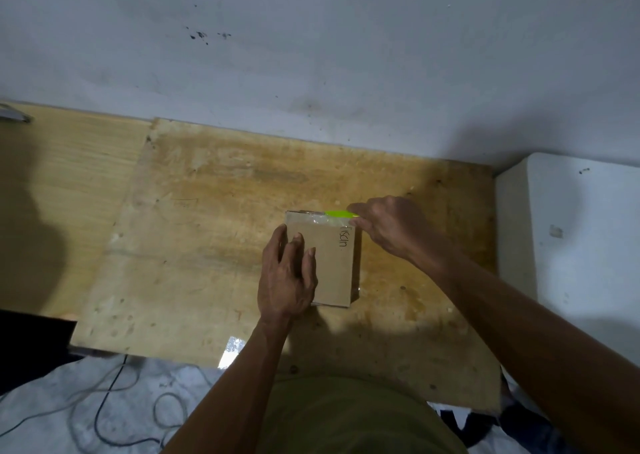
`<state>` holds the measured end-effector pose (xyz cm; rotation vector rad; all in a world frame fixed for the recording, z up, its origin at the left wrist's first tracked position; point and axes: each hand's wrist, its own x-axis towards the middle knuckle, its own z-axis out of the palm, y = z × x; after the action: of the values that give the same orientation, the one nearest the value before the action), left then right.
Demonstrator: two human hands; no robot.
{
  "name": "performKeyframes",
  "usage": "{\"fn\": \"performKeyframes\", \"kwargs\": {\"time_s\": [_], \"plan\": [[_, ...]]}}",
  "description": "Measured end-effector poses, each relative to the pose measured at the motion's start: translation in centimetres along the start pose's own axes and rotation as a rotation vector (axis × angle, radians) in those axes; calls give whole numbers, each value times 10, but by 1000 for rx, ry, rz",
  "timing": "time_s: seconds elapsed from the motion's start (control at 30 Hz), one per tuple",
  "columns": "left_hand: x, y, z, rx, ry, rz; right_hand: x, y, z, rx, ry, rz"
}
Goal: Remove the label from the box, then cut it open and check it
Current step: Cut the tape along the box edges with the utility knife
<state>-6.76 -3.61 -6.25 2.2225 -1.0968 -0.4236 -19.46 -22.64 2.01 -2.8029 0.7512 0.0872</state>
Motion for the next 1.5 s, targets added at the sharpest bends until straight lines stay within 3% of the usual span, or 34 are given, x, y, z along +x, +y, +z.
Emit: {"fn": "performKeyframes", "kwargs": {"time_s": [0.47,0.63,0.83,1.07,1.17,1.33,1.5], "plan": [[-1,3,-2,8,-28,-46,-16,22,-5,-58,10,6],[-1,2,-1,6,-32,-26,-34,42,-5,-92,-96,99],[0,2,-4,32,-40,-3,-74,56,13,334,48,391],[8,9,-8,154,-94,136,-106,-63,63,1272,254,961],[12,4,-5,181,-133,249,-118,-116,93,1416,306,1150],[19,-1,-6,175,-130,201,-93,-148,96,1593,472,1305],[34,-2,-11,347,-356,319,-79,-177,96,1539,701,1440]]}}
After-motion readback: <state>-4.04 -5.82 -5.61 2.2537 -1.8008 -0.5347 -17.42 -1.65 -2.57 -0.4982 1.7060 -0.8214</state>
